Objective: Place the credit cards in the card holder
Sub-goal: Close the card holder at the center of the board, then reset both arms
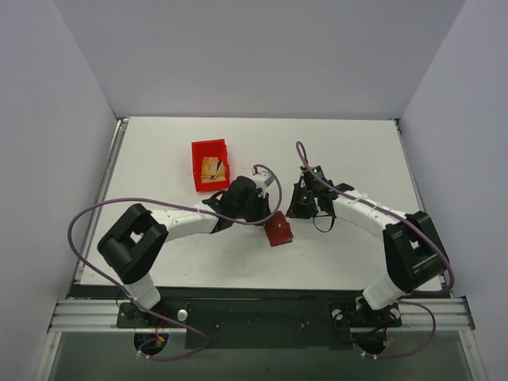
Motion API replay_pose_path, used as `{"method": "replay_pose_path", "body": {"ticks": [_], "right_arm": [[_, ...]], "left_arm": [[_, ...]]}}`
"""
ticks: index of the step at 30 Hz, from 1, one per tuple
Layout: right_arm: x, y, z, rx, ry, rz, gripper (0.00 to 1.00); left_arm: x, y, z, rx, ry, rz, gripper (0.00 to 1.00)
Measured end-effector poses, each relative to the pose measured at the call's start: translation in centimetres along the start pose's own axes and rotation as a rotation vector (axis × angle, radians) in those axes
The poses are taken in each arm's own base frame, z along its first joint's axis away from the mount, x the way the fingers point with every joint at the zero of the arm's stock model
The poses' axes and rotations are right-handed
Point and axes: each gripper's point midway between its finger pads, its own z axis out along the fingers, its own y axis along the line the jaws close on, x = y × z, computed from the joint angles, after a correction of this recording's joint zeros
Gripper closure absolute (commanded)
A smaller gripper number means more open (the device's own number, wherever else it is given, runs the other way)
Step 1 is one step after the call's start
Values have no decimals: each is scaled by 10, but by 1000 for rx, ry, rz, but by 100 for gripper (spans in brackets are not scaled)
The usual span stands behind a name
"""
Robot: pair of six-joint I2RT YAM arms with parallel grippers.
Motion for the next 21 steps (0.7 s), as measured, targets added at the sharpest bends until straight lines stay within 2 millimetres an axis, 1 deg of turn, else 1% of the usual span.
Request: {"method": "replay_pose_path", "body": {"ticks": [2,5,7,9,10,11,12,13,14,15,16,17,18,19,20,21], "right_arm": [[-13,2,-12,-18,-70,-2,89],[-28,7,-30,-37,-162,-14,88],[-37,8,-45,-40,-234,-17,87],[-45,5,-60,-26,-312,-16,84],[-49,2,-68,-14,-351,-13,79],[-53,-2,-76,-1,-391,-10,75],[-56,-6,-84,15,-429,-6,61],[-60,-9,-91,28,-465,-4,54],[-64,-11,-99,40,-502,-1,40],[-69,-13,-107,55,-538,0,37],[-74,-15,-115,67,-571,3,31],[-77,-18,-121,81,-595,3,29],[-79,-21,-127,97,-616,3,20],[-81,-23,-131,114,-632,2,16],[-83,-26,-136,129,-645,3,15],[-84,-29,-139,145,-656,3,15]], "left_arm": [[-15,-3,-9,-13,-51,8,100],[-36,-4,-23,-46,-118,15,99],[-51,-1,-33,-92,-167,14,96],[-64,10,-46,-171,-206,-3,90],[-71,17,-53,-215,-225,-14,77],[-77,25,-60,-260,-243,-28,72],[-82,33,-69,-302,-262,-44,64],[-86,42,-77,-341,-279,-57,62],[-90,51,-86,-381,-291,-69,57],[-92,59,-96,-415,-303,-79,54],[-95,66,-104,-449,-316,-87,52],[-97,73,-113,-485,-326,-95,50],[-99,79,-121,-519,-331,-101,48],[-100,83,-127,-550,-336,-104,46],[-102,85,-132,-571,-339,-105,44],[-103,88,-137,-594,-343,-106,39]]}}
